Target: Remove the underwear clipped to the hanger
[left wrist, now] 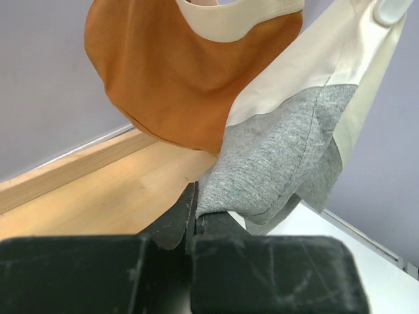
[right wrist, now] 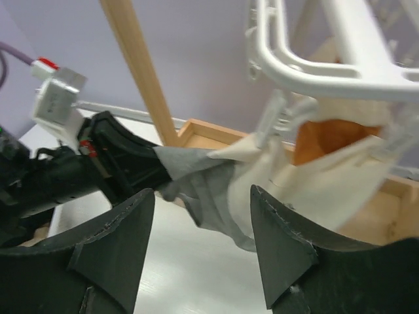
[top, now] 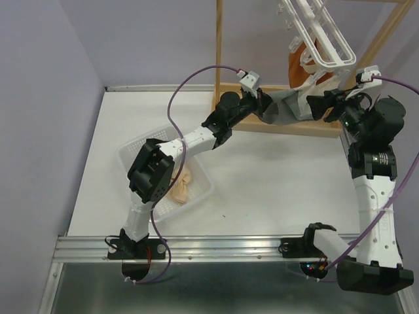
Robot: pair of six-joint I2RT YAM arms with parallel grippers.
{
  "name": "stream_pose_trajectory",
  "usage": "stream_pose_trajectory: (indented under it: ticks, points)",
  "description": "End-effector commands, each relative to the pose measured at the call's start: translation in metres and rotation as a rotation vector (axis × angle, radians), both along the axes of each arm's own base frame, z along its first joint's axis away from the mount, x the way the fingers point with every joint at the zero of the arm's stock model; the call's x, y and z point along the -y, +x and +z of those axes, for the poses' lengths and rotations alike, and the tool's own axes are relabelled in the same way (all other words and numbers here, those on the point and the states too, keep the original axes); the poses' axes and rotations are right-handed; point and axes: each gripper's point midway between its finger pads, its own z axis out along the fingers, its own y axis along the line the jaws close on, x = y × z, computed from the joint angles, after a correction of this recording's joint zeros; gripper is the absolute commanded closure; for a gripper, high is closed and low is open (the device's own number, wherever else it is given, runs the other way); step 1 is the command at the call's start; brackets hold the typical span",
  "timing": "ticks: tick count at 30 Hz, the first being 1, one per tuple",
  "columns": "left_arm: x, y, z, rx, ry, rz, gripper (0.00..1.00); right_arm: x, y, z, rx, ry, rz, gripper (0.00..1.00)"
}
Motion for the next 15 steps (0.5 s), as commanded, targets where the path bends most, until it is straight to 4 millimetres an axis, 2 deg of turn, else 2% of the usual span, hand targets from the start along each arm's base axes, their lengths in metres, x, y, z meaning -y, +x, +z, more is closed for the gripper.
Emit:
stream_pose_trajectory:
  ticks: [1,2,5,9,15]
  points:
    - [-0.02,-0.012,0.068,0.106,-0.116,0.003,1.0,0.042,-0.004,-0.008,-0.028,-0.003,-0.187,0.37]
    - [-0.021,-0.01,0.068,0.106,-0.118,0.004,1.0,0.055,-0.005,-0.006,-0.026,0.007,-0.23,0.37]
    - [-0.024,-0.012,0.072,0.112,-0.124,-0.006,1.0,0.067,-0.007,-0.009,-0.045,0.052,-0.254,0.39]
    - [-0.028,-0.015,0.072,0.116,-0.123,-0.018,1.0,0.057,-0.003,-0.012,-0.071,0.085,-0.177,0.39]
    - [-0.029,-0.022,0.074,0.128,-0.124,-0.048,1.0,0.036,0.014,0.0,-0.078,0.163,0.001,0.35]
